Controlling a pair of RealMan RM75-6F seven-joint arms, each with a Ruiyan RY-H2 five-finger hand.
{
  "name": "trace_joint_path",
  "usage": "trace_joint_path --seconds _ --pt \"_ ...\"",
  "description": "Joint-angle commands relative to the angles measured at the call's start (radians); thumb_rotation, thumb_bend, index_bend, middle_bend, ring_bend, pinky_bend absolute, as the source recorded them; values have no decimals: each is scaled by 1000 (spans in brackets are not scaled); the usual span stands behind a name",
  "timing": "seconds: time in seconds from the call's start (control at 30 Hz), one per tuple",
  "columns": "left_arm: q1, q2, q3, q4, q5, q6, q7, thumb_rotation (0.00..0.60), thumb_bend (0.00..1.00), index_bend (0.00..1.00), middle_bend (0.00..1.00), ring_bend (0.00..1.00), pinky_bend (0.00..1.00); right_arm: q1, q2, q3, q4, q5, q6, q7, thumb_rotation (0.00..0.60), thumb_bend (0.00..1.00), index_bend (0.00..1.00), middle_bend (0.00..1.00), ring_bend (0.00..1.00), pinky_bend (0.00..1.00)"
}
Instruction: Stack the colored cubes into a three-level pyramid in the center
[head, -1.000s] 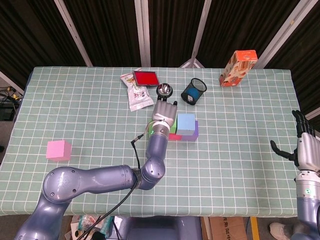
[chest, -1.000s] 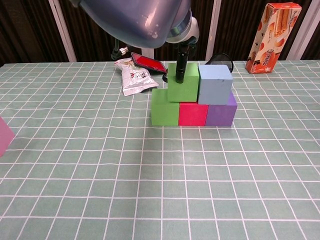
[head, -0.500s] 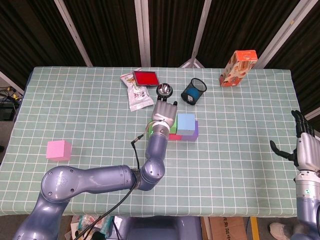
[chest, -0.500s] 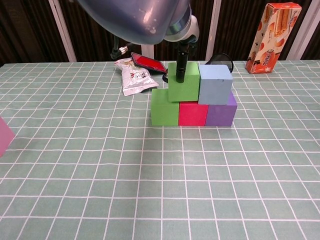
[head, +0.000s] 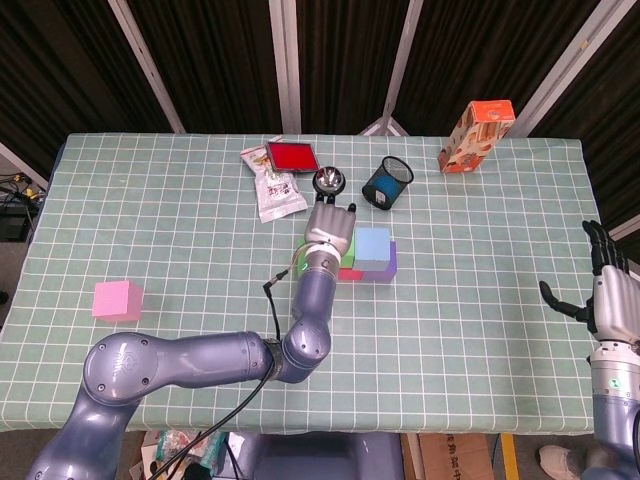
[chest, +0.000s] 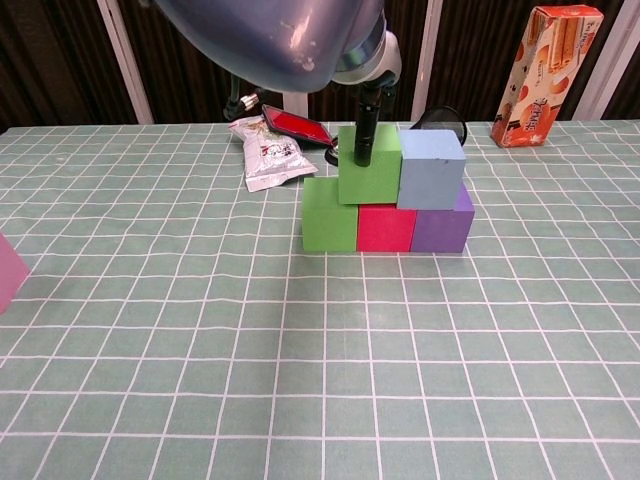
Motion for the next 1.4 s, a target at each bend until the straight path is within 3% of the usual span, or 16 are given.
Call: trace_joint_path --seconds 0.03,0.9,1.4 --pt "1 0 1 -2 -2 2 3 600 337 110 316 54 75 -1 1 0 -1 0 1 1 600 305 0 32 0 0" --pt "3 -9 5 0 5 -2 0 600 330 109 308 54 75 0 0 0 -4 -1 0 -1 600 305 0 32 0 0" --pt "3 -17 7 6 11 -6 -5 600 289 85 219 53 75 0 0 -1 -3 -1 -1 0 600 305 0 32 0 0"
